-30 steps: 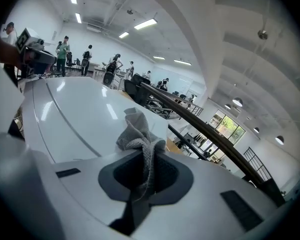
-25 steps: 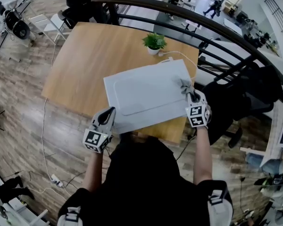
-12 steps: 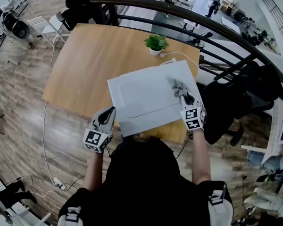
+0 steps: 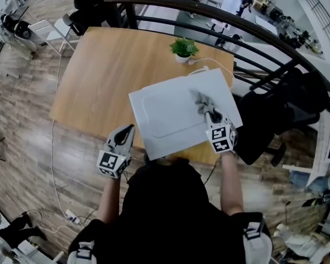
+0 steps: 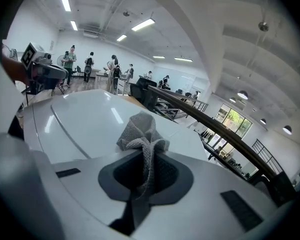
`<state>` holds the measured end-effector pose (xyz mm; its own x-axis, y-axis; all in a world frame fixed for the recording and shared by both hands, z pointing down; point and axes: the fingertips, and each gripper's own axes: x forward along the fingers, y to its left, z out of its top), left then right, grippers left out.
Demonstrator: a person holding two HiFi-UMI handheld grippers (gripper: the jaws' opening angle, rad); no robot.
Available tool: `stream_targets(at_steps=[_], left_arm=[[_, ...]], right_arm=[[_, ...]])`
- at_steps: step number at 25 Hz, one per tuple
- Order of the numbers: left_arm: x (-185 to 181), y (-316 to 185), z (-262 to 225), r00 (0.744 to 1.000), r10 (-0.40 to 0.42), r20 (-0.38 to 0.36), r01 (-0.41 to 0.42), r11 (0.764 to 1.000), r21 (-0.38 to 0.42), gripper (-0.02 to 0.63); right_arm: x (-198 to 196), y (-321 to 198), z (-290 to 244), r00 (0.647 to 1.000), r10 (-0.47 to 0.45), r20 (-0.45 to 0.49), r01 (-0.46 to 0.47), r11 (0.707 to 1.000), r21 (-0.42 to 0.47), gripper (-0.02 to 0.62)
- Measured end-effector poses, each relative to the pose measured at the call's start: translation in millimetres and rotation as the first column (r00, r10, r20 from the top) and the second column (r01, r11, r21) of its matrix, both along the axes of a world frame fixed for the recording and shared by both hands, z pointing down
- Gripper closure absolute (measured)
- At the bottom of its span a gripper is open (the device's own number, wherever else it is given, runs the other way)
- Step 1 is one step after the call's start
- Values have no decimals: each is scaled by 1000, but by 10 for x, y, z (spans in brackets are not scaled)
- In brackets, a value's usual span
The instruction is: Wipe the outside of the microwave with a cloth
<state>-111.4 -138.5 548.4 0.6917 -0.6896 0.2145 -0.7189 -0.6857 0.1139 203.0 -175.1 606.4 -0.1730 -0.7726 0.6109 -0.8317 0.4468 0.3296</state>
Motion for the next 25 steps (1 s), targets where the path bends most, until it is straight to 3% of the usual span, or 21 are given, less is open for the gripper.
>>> stream_targets(at_steps=[6,10,25], left_arm=[[-58,-22,66,999,38,15,-38,998,-48,603],[-110,-62,61,998,69,5,-68,998,-7,603],[-441,-105,132,994,113,13,-112,993,-31,603]], right_arm=[[-283,24,18,999,-15,30,15,999,-32,572],[-488,81,0,999,-29,28,29,999,-33,572],[-1149,241,10,998,-50,32,51,998,-36,572]])
